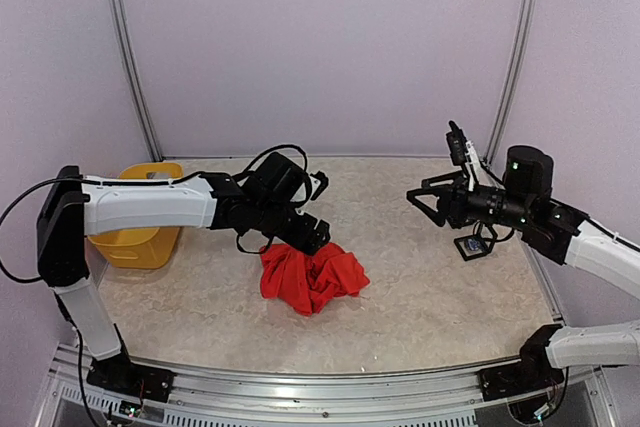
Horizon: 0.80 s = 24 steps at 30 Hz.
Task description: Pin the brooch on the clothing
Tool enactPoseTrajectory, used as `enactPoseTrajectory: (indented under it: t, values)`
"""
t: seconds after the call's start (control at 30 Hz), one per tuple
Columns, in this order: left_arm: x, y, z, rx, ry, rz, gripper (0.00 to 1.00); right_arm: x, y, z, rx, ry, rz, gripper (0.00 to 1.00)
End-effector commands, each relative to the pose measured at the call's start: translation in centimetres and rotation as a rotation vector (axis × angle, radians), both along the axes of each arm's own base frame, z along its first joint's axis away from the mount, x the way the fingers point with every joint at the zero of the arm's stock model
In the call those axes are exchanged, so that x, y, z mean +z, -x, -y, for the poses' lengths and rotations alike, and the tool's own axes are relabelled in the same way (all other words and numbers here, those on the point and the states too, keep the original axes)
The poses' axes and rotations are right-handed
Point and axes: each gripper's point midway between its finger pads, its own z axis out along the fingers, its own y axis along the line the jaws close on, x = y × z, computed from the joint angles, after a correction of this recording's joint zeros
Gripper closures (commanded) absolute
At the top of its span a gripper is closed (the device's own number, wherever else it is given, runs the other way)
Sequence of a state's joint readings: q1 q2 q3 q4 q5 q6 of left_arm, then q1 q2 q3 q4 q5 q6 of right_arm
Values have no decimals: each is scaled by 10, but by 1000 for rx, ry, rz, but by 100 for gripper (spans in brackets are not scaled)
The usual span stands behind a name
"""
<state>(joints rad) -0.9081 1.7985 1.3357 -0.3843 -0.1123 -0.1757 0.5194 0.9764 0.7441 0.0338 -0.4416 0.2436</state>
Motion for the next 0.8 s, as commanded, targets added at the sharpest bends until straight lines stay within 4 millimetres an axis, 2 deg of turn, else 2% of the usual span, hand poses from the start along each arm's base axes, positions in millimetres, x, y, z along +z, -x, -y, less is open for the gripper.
enactPoseTrajectory:
  t: [0.0, 0.07, 0.17, 0.3, 0.33, 0.4, 0.53, 0.7, 0.77]
  values:
    - [59, 3, -37, 103, 127, 125, 9, -39, 6, -24, -44, 105, -107, 36]
    - [55, 17, -59, 147, 165, 98, 9, -57, 19, -47, -17, 147, -138, 40]
    - [24, 36, -83, 201, 170, 31, 9, -84, 45, -92, 54, 223, -150, 42]
    - [1, 55, -106, 240, 198, -6, 7, -125, 79, -152, 207, 307, -154, 41]
    - [-8, 60, -112, 249, 189, -23, 6, -135, 83, -164, 234, 334, -159, 41]
    - [-15, 66, -119, 263, 189, -43, 6, -144, 87, -191, 283, 370, -140, 40]
    - [-10, 74, -133, 314, 222, -41, 5, -166, 104, -236, 385, 433, -73, 39]
    - [-5, 80, -147, 357, 285, -24, 4, -189, 125, -276, 461, 449, -14, 38]
    - [-3, 82, -148, 355, 311, -19, 4, -198, 122, -287, 426, 476, 14, 38]
